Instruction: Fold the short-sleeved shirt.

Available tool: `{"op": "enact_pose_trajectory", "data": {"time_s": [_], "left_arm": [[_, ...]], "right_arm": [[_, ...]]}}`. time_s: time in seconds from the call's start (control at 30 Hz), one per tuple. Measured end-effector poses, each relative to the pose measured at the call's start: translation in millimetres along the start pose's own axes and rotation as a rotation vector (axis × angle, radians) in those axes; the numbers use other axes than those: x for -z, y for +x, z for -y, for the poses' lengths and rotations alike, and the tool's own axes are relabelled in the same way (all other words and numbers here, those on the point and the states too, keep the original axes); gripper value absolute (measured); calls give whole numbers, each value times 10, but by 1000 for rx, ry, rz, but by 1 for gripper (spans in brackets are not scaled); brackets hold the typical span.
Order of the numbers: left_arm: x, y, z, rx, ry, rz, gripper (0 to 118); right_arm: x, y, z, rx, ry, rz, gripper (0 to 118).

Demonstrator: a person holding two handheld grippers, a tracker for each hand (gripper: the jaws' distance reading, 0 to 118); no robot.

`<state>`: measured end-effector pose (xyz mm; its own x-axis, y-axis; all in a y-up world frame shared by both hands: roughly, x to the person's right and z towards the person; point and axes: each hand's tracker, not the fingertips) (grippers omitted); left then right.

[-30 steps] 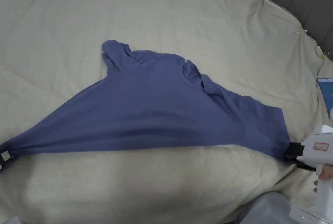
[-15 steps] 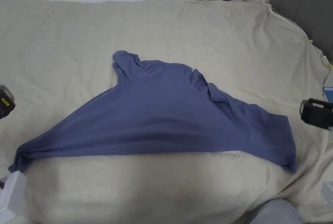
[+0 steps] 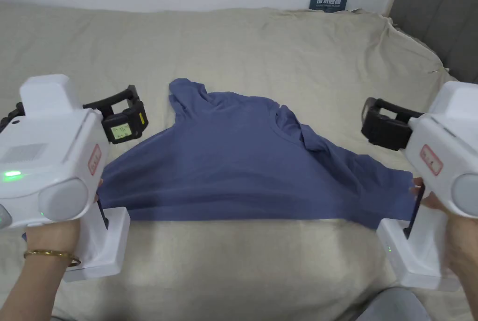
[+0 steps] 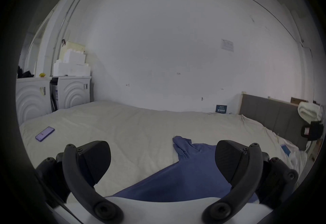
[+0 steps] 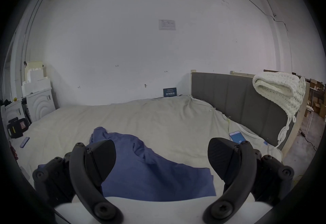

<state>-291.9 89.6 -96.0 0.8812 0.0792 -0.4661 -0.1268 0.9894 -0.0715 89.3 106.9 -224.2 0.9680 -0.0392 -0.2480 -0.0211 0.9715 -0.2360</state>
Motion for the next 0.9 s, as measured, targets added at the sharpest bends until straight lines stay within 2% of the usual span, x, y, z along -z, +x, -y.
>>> {"op": "enact_pose_trajectory", "data": {"time_s": [0.1, 0.23, 0.3, 0.37, 0.43, 0.47, 0.5, 0.9], "left_arm": [[-26, 116, 88, 44, -13, 24, 115], [-73, 191, 171, 67, -31, 46, 98], [-71, 203, 207, 70, -44, 40, 55], [-65, 234, 222, 68, -55, 33, 21], [-70, 237, 238, 66, -65, 38, 4], [-88, 249, 247, 67, -59, 47, 0], [-108, 249, 254, 74, -64, 43, 0], [-139, 222, 263, 71, -92, 50, 0]], "right_arm": [[-40, -85, 76, -3, 9, -21, 107], [-78, -130, 124, 20, 9, -47, 105], [-96, -166, 134, 21, 15, -57, 83], [-101, -192, 143, 14, 17, -58, 49], [-105, -236, 157, -8, 16, -61, 24], [-108, -252, 170, -14, 18, -62, 8], [-111, -263, 181, -21, 20, -56, 2], [-43, -274, 230, -20, 8, -95, 0]]}}
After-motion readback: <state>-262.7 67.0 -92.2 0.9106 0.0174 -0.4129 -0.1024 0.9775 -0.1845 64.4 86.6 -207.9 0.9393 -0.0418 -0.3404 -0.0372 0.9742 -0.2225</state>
